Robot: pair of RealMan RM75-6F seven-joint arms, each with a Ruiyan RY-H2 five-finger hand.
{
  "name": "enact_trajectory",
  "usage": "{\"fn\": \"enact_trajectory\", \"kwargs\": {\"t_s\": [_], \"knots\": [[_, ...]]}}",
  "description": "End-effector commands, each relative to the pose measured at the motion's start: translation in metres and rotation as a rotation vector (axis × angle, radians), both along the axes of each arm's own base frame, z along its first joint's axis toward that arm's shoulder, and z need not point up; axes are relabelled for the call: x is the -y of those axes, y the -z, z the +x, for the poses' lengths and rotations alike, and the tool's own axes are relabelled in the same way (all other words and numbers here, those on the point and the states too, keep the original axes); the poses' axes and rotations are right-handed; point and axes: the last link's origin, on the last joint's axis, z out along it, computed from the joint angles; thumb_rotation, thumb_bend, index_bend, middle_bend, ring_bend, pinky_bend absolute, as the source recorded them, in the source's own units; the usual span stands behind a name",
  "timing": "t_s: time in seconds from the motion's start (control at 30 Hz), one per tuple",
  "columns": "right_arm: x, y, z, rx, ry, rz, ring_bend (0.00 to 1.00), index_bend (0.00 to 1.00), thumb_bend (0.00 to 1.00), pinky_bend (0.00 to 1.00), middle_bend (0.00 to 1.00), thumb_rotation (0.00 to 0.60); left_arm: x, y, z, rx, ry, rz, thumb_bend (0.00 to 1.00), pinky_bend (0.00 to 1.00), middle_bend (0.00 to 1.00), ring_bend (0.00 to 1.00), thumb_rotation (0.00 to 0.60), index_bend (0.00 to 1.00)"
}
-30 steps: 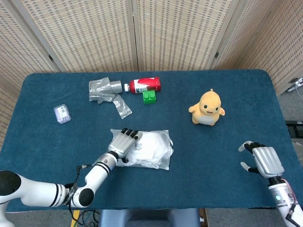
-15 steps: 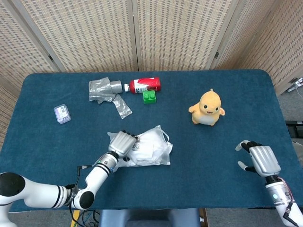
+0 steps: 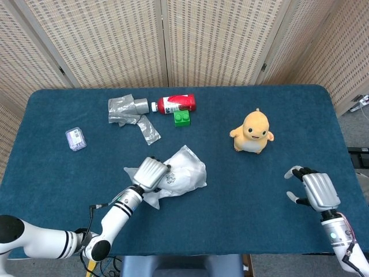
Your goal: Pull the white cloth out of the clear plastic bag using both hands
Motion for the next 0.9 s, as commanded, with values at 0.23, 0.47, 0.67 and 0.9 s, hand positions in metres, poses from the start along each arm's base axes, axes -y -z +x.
{"fn": "enact_trajectory", "kwargs": {"t_s": [0.23,0.47,0.67,0.9], "knots": [[0.013,-0.001,0.016,0.051,-0.048,-0.022,0.36,0.43,0.17,0.52,0.37,0.600,0.004,-0.007,0.003,0.062,0.009,0.011,0.41,0.42,0.62,0.52,0.600,0.48],[0.026,0.003,0.033,0.098,-0.092,-0.037,0.29,0.43,0.17,0.49,0.30,0.600,0.008,-0.014,0.007,0.143,0.009,0.001,0.43,0.43,0.62,0.52,0.600,0.48],[0.040,0.015,0.047,0.141,-0.126,-0.033,0.21,0.43,0.16,0.44,0.23,0.600,0.014,-0.023,0.012,0.218,0.027,-0.001,0.43,0.43,0.62,0.52,0.600,0.48],[0.052,0.029,0.061,0.169,-0.159,-0.024,0.18,0.43,0.15,0.40,0.21,0.600,0.022,-0.033,0.014,0.282,0.054,-0.001,0.43,0.44,0.62,0.52,0.600,0.48]]}}
